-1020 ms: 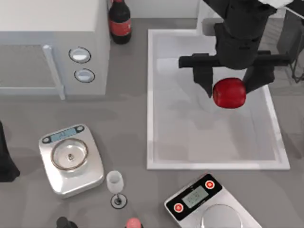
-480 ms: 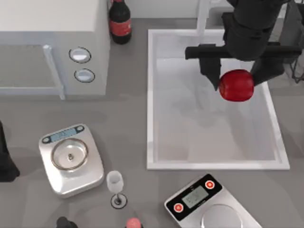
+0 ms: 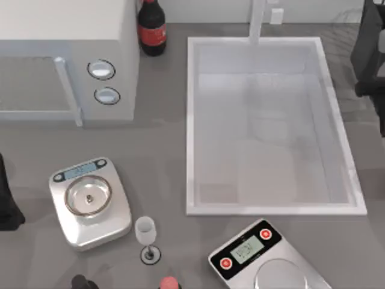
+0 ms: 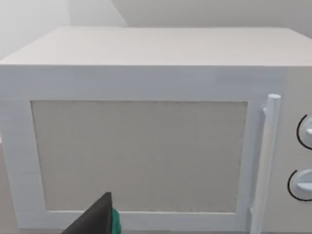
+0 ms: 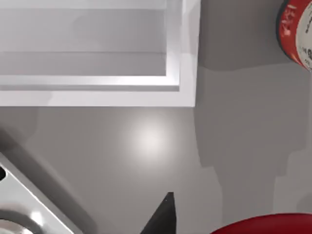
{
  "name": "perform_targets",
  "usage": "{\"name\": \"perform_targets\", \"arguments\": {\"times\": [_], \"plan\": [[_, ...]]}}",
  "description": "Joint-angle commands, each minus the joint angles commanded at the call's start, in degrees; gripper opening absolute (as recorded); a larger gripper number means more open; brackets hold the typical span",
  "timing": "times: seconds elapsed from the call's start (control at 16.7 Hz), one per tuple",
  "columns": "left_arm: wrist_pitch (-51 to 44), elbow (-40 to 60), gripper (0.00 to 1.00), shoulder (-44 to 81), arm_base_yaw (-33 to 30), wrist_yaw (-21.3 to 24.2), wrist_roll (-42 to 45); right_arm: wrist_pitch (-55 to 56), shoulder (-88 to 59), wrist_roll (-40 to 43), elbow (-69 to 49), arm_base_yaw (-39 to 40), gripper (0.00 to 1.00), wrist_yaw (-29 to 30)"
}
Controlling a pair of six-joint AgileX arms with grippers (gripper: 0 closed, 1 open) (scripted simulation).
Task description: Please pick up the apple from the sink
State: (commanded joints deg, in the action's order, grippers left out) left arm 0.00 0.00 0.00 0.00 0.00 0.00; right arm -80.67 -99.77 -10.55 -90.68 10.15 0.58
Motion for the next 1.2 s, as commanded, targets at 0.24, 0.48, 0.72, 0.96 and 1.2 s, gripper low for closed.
{"name": "perform_targets", "arguments": {"times": [0.24,0.48,0.72,0.96,1.2], "plan": [[0.0,0.0,1.00,0.0,0.0,0.0,0.0,2.5,9.1,10.4,12.4,-10.6,0.00,-0.5],[0.0,0.0,1.00,0.0,0.0,0.0,0.0,3.3,11.9,13.4,15.4,-13.6,0.00,-0.6],[0.0,0.0,1.00,0.0,0.0,0.0,0.0,3.3,11.7,13.3,15.4,-13.3,0.00,-0.6],[0.0,0.0,1.00,0.0,0.0,0.0,0.0,8.9,11.5,12.3,20.4,-12.1,0.00,-1.7],[0.0,0.0,1.00,0.0,0.0,0.0,0.0,17.9,10.0,10.6,27.6,-10.1,0.00,-3.4]]}}
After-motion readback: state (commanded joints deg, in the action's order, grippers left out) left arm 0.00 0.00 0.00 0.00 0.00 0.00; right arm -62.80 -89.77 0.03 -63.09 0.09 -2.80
